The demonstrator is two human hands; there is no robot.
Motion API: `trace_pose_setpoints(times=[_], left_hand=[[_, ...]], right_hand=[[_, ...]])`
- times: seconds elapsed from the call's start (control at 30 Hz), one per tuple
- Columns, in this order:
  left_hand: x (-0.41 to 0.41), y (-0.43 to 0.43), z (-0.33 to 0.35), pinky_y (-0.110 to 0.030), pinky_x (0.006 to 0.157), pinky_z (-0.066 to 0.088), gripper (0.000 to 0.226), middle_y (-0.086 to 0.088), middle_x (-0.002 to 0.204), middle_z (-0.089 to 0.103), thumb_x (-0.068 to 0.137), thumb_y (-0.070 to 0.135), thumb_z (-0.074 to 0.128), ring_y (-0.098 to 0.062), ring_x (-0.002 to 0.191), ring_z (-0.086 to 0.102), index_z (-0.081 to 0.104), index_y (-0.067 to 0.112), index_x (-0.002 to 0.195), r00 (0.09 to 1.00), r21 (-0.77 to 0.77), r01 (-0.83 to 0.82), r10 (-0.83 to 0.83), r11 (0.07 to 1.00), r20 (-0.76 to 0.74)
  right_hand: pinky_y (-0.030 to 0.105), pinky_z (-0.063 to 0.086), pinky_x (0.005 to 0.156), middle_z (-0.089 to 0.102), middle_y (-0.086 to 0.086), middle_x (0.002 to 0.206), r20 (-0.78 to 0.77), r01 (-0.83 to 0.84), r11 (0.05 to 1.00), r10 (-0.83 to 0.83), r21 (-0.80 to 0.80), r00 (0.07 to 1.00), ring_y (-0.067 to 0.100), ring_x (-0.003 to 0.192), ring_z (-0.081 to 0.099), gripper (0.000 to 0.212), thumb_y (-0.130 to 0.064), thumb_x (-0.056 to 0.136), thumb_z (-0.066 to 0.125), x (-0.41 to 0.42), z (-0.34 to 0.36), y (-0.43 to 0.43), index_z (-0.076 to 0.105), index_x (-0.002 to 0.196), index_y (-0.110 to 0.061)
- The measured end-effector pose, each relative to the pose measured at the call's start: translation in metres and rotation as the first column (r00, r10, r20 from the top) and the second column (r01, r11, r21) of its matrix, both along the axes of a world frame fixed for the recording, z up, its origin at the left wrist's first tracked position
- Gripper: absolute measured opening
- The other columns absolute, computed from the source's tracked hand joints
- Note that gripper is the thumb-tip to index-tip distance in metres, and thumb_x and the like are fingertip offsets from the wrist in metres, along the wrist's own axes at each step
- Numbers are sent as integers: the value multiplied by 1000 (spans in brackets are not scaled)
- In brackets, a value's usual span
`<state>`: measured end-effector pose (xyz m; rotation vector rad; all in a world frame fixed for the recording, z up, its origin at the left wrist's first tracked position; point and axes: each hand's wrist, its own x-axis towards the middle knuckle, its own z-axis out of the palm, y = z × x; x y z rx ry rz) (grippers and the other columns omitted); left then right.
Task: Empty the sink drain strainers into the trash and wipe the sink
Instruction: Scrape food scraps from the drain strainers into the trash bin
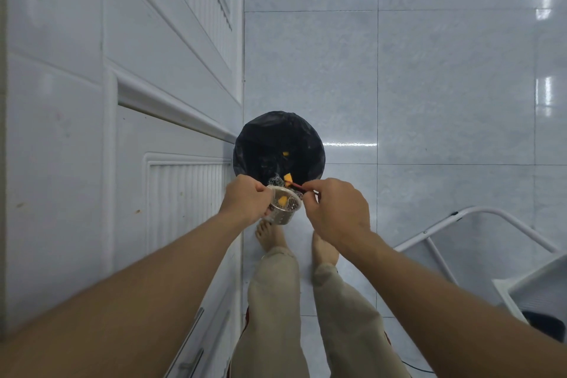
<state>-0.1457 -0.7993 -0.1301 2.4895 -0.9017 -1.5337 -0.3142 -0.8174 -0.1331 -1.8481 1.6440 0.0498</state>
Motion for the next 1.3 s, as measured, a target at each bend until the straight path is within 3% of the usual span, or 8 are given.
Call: trace_pose_setpoints(times=[0.13, 0.27, 0.4, 0.57, 0.8, 0.93, 1.07, 1.3], left_hand=[[1, 2, -1, -43, 75, 63, 20, -11, 70, 73, 91, 14, 65, -25, 69, 72, 78, 5, 80, 1000, -3, 3, -3, 1000, 4], [1, 3, -1, -43, 74, 63, 21, -11, 68, 72, 91, 14, 64, -24, 67, 72, 77, 6, 76, 1000, -12, 9, -9, 1000, 7], [1, 4, -1, -45, 75, 63, 21, -12, 70, 73, 91, 14, 63, -26, 70, 73, 78, 6, 79, 1000, -20, 17, -17, 1000, -13], [3, 5, -2, -45, 76, 63, 19, -12, 72, 74, 92, 14, 64, -24, 70, 74, 78, 5, 85, 1000, -3, -5, 5, 1000, -13], [5, 6, -2, -44, 76, 63, 19, -11, 72, 73, 92, 14, 63, -24, 71, 73, 77, 5, 83, 1000, 10, 13, -13, 1000, -2], [5, 5, -2, -44, 75, 63, 20, -10, 70, 73, 92, 14, 63, -23, 69, 72, 77, 6, 80, 1000, 8, 8, -8, 1000, 2], [2, 4, -1, -44, 76, 63, 21, -11, 72, 73, 93, 15, 63, -23, 71, 72, 77, 6, 81, 1000, -1, 9, -9, 1000, -9], [2, 1, -2, -45, 76, 63, 20, -12, 71, 73, 93, 15, 64, -24, 69, 73, 77, 5, 82, 1000, 15, -2, 3, 1000, -8]], right_hand=[[14, 43, 48, 72, -11, 73, 6, 27, 998, -26, -61, 1000, 6, 48, 51, 19, -33, 90, 60, 0, 2, -1, 79, 92, -30], [23, 55, 52, 70, -12, 67, -58, -77, 995, 81, 64, 995, 10, 48, 56, 24, -43, 87, 59, 0, 0, 0, 78, 82, -29], [28, 58, 56, 72, -10, 72, -114, -171, 973, 190, 155, 975, 13, 55, 61, 24, -39, 90, 57, 4, -6, 2, 79, 87, -29], [28, 57, 53, 71, -9, 74, -74, -148, 988, 151, 33, 986, 13, 57, 60, 22, -34, 92, 57, 6, -6, 7, 78, 89, -28], [9, 33, 47, 72, -12, 72, -13, -18, 993, 17, -117, 1000, 7, 49, 48, 15, -32, 89, 64, 3, 1, 6, 79, 87, -29], [23, 54, 50, 69, -14, 66, -22, -76, 997, 76, 21, 997, 9, 49, 55, 24, -44, 87, 59, 5, 1, 3, 77, 81, -29], [28, 58, 56, 71, -11, 71, -80, -173, 975, 185, 136, 979, 12, 55, 61, 26, -40, 90, 56, 7, -3, 4, 79, 86, -28], [29, 56, 54, 70, -9, 73, -49, -172, 984, 174, 40, 984, 13, 58, 59, 22, -32, 93, 56, 4, -5, 5, 78, 93, -31]])
